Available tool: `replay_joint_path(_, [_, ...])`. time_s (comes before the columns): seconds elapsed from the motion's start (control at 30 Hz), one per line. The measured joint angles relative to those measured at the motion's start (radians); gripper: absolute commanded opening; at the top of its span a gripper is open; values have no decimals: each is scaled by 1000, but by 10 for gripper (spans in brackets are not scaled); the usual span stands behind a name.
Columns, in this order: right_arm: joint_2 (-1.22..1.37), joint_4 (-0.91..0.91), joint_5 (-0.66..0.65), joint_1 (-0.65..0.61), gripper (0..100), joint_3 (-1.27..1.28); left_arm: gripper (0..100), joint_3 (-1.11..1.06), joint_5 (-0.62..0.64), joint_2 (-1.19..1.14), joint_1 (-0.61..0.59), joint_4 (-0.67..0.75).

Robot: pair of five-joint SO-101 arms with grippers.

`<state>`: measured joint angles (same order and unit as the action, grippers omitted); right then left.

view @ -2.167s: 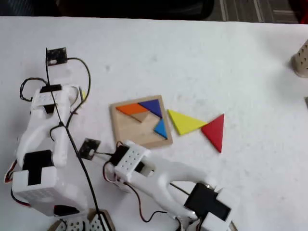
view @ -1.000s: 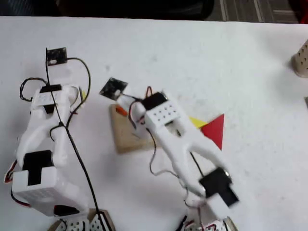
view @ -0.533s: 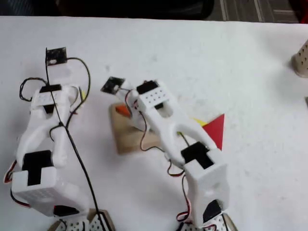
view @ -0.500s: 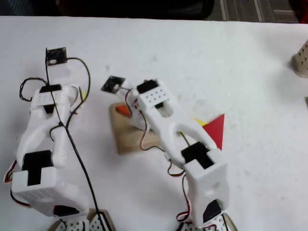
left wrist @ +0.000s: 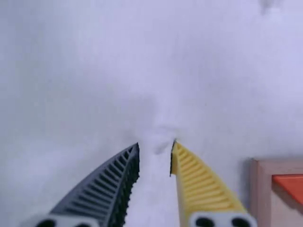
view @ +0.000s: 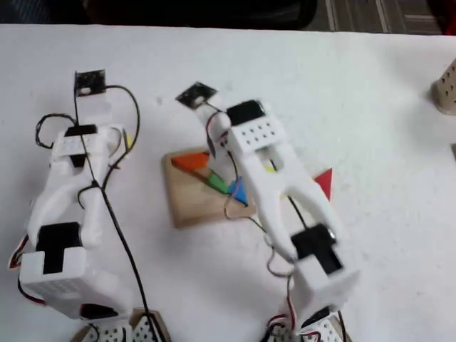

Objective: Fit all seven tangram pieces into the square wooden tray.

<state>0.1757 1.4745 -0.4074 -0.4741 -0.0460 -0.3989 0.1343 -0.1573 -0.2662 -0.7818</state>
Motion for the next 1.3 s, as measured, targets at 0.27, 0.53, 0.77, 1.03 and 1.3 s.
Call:
replay_joint_path(0.27, [-367, -132, 63, 130, 22, 479, 142, 0, 0, 0, 52, 0])
replay_joint_path(0.53, [-752, -198, 66, 338, 24, 905, 142, 0, 0, 0, 138, -55])
replay_joint_path(0.77, [-987, -247, -81, 615, 24, 1183, 142, 0, 0, 0, 281, -68])
replay_joint_path(1.03, [-1085, -308, -290, 833, 25, 1363, 142, 0, 0, 6, 509, -64])
replay_joint_path(1.3, [-1089, -308, -302, 838, 25, 1366, 142, 32, 2, -74, 629, 25])
